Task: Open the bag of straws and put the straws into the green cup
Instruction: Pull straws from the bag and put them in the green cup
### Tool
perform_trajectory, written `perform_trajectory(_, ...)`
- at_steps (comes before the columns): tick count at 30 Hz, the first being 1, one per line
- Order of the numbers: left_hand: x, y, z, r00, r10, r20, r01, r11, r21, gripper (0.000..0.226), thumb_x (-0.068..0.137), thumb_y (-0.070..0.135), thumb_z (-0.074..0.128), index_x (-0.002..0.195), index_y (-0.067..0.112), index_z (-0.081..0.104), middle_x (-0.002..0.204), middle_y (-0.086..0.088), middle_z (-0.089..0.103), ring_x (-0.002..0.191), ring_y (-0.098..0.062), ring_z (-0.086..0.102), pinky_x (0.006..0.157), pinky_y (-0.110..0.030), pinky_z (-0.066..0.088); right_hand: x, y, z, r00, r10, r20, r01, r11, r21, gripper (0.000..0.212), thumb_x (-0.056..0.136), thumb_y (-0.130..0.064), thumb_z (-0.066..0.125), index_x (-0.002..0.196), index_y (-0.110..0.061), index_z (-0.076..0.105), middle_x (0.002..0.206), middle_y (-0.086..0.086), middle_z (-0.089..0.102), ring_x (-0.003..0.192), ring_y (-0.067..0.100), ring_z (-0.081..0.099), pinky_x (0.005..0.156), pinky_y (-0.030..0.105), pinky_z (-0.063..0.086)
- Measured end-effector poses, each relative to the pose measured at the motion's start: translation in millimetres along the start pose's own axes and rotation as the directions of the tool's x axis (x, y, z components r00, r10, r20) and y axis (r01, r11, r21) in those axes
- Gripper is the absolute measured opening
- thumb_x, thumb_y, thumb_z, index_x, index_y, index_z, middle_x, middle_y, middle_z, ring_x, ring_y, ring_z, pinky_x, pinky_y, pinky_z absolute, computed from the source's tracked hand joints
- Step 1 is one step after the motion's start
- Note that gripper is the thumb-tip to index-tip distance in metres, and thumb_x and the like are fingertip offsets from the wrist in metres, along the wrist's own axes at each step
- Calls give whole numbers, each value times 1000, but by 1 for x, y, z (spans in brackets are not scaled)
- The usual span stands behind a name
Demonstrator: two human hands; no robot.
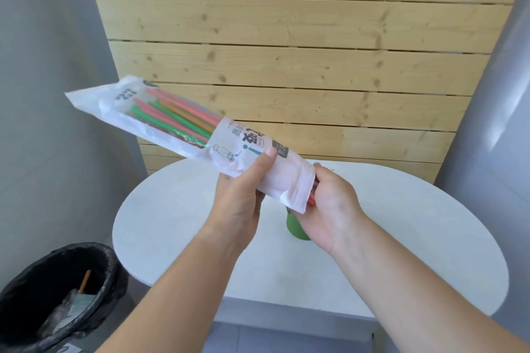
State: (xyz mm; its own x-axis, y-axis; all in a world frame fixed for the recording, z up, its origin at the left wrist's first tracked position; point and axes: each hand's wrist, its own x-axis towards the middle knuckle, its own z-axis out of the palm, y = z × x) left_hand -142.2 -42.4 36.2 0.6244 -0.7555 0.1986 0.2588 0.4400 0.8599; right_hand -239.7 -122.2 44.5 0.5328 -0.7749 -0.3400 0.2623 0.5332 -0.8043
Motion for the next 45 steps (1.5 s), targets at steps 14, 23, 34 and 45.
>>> perform_trajectory(14, 7, 5, -8, 947, -136, -292, 77, 976, -206, 36, 92, 21, 74, 125, 10, 69, 104, -3, 75, 95, -20, 73, 94, -46, 58, 2, 1, -2, 894, -447, 31, 401, 768, -500, 31, 101, -33, 54, 75, -16, 58, 44, -13, 49, 40, 11, 42, 48, 27, 34)
perform_trajectory(23, 6, 5, -11, 920, -229, -319, 115, 934, -340, 28, 93, 17, 72, 121, 12, 68, 120, -12, 76, 114, -28, 72, 98, -52, 56, 7, -7, -4, 916, -395, 62, 376, 796, -474, 31, 90, -51, 64, 92, -21, 61, 50, -9, 58, 39, 12, 47, 41, 24, 40)
perform_trajectory(34, 9, 7, -18, 905, -232, -356, 100, 931, -351, 44, 96, 19, 69, 137, 6, 60, 136, -16, 68, 123, -32, 67, 102, -58, 53, 19, -15, -18, 903, -430, 13, 400, 828, -393, 23, 97, -34, 59, 86, -14, 59, 59, -1, 55, 39, 14, 42, 38, 23, 36)
perform_trajectory(45, 12, 5, -29, 906, -261, -334, 117, 911, -396, 50, 98, 24, 66, 142, 5, 54, 139, -19, 65, 128, -37, 62, 105, -54, 51, 26, -24, -21, 879, -476, 2, 451, 831, -326, 18, 97, -24, 65, 82, -14, 64, 47, -7, 46, 39, 11, 35, 38, 21, 31)
